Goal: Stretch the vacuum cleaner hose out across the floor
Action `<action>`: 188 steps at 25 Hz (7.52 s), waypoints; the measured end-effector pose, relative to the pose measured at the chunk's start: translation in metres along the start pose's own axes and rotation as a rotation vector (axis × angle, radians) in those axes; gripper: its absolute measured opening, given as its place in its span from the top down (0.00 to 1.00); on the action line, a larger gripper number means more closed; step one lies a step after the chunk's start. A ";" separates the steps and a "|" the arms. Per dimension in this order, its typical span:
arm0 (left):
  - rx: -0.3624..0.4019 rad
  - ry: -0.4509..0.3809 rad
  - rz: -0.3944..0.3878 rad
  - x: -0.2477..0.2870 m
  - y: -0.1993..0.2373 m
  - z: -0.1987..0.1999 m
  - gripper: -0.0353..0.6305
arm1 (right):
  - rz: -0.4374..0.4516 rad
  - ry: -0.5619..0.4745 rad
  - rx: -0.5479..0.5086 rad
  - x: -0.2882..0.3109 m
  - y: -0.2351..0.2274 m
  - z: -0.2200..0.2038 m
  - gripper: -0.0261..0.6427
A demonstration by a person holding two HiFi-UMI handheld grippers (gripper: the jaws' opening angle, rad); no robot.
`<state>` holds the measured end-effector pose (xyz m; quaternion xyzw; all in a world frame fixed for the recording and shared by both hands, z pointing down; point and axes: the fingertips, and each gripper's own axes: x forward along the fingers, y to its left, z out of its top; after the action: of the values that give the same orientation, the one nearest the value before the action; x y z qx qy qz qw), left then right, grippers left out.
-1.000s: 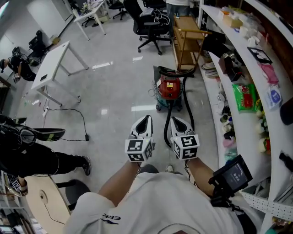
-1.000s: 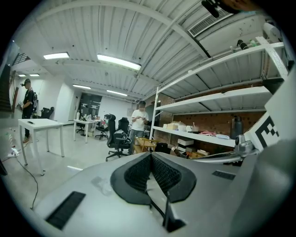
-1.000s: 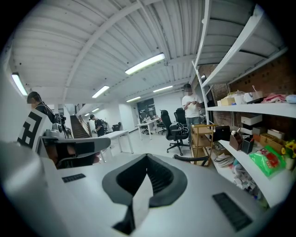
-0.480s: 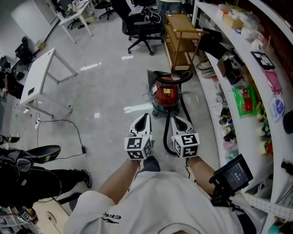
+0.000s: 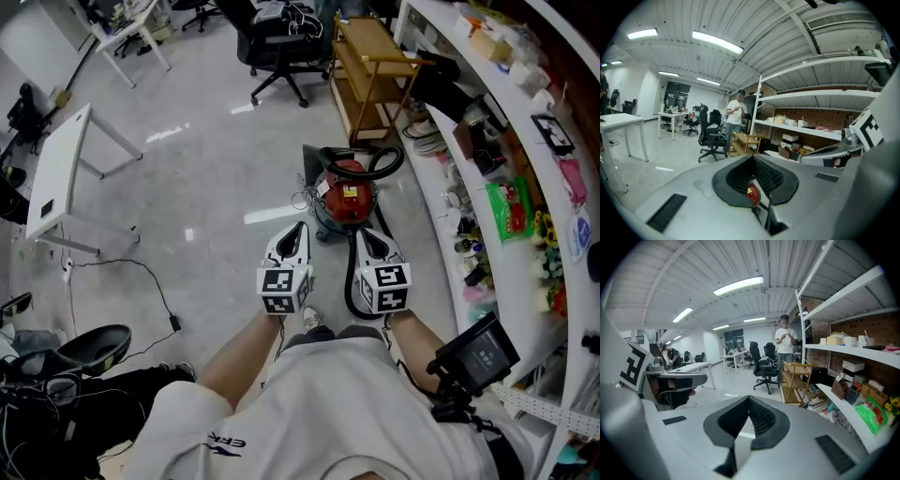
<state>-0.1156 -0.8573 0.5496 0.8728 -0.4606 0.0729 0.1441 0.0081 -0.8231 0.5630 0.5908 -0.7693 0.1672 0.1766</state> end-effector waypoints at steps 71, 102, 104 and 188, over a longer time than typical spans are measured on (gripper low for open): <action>1.263 0.406 -0.469 0.467 0.102 -0.285 0.53 | 0.169 0.473 -0.993 0.401 -0.215 -0.197 0.56; 1.062 0.280 -0.624 0.528 -0.025 -0.149 0.54 | -0.056 0.362 -0.781 0.305 -0.320 -0.068 0.69; 1.048 0.265 -0.639 0.527 -0.039 -0.142 0.55 | -0.075 0.360 -0.763 0.293 -0.328 -0.063 0.69; 1.251 -0.218 -1.513 -0.029 -0.482 -0.097 0.59 | -1.019 0.391 -0.171 -0.382 -0.118 -0.125 0.69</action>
<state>0.2662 -0.5460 0.5455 0.8581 0.3295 0.1112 -0.3777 0.2228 -0.4689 0.4999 0.8299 -0.3498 0.1040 0.4220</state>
